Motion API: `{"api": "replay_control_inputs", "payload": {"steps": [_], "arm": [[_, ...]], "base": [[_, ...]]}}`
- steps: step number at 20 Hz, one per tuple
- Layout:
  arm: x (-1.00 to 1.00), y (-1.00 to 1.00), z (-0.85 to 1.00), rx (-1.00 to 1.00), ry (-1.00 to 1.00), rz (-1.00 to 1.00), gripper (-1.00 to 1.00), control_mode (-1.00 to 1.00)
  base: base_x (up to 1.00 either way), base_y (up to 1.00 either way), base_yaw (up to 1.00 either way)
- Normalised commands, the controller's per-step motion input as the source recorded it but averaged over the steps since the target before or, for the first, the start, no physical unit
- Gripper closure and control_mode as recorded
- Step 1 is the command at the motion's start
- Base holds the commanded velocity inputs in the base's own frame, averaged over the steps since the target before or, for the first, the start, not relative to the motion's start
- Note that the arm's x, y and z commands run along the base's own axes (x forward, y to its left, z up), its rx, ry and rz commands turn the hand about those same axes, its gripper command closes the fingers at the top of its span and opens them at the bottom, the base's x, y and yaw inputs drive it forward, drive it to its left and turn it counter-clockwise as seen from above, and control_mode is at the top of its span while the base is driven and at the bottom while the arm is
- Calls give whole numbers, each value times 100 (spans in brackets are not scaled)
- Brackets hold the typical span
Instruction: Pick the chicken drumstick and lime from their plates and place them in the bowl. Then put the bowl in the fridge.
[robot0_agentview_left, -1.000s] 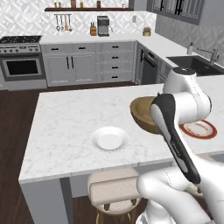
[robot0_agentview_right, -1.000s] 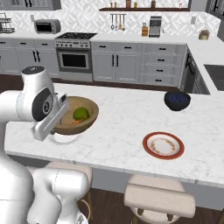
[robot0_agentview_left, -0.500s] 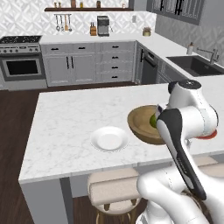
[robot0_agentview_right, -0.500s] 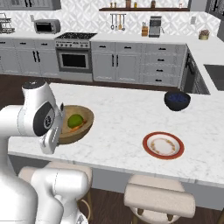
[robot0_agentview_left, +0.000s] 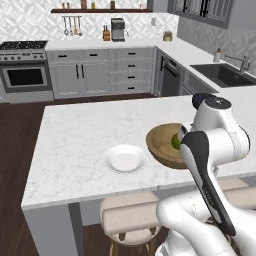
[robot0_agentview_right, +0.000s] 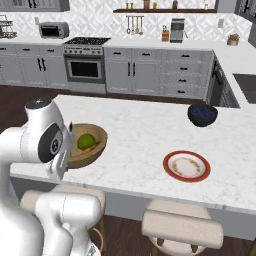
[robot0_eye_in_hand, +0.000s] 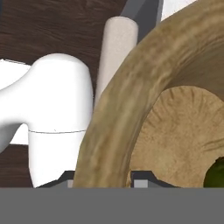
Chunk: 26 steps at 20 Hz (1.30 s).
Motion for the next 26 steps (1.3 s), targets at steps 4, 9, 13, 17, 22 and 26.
{"api": "replay_control_inputs", "payload": {"steps": [4,9,13,17,22,26], "arm": [[-11,0,0,0,0,0,100,100],[0,0,0,0,0,0,100,100],[0,0,0,0,0,0,100,100],[0,0,0,0,0,0,100,100],[0,0,0,0,0,0,100,100],[0,0,0,0,0,0,100,100]], "base": [[-56,13,-2],[-72,52,-1],[-25,100,2],[-12,100,10],[-1,100,5],[0,100,2]]}}
